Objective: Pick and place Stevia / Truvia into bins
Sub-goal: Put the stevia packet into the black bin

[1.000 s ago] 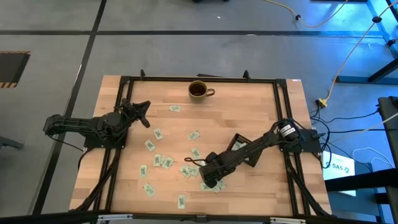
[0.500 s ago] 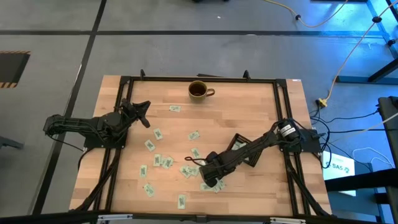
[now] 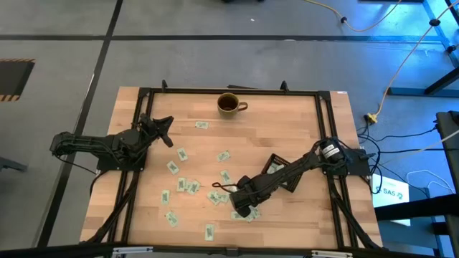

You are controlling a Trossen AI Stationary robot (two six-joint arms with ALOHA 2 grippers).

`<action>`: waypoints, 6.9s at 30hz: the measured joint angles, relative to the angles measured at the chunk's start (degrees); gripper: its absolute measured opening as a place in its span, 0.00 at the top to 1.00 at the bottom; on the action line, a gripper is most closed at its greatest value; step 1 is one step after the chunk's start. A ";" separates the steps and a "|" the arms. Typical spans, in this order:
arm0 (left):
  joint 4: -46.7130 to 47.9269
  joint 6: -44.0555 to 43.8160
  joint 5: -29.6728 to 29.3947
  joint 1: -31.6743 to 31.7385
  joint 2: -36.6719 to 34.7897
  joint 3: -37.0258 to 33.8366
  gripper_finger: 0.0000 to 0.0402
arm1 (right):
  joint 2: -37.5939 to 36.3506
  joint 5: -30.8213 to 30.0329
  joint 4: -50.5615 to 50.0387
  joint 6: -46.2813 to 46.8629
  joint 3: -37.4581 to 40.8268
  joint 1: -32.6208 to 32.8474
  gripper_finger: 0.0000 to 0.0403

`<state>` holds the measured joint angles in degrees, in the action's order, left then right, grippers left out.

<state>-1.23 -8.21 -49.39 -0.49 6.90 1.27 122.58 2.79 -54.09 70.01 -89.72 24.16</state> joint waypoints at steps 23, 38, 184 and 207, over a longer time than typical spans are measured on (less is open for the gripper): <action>0.00 0.02 0.01 0.00 0.01 -0.01 0.92 | -11.91 -6.37 -35.12 -3.85 -8.91 -2.88 0.98; 0.00 0.01 0.01 0.00 0.01 0.00 0.92 | -19.62 -3.69 -20.94 -2.88 14.85 -5.90 0.98; 0.00 0.04 -0.01 0.00 3.02 0.00 0.92 | -16.62 -8.13 7.06 -11.02 11.22 5.60 0.93; 0.02 0.04 -0.01 0.00 6.54 -0.01 0.92 | -11.14 -1.60 15.89 -5.96 11.14 12.39 0.71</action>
<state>-1.21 -8.16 -49.41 -0.49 13.44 1.27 111.44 1.19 -38.20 64.04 -78.59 36.56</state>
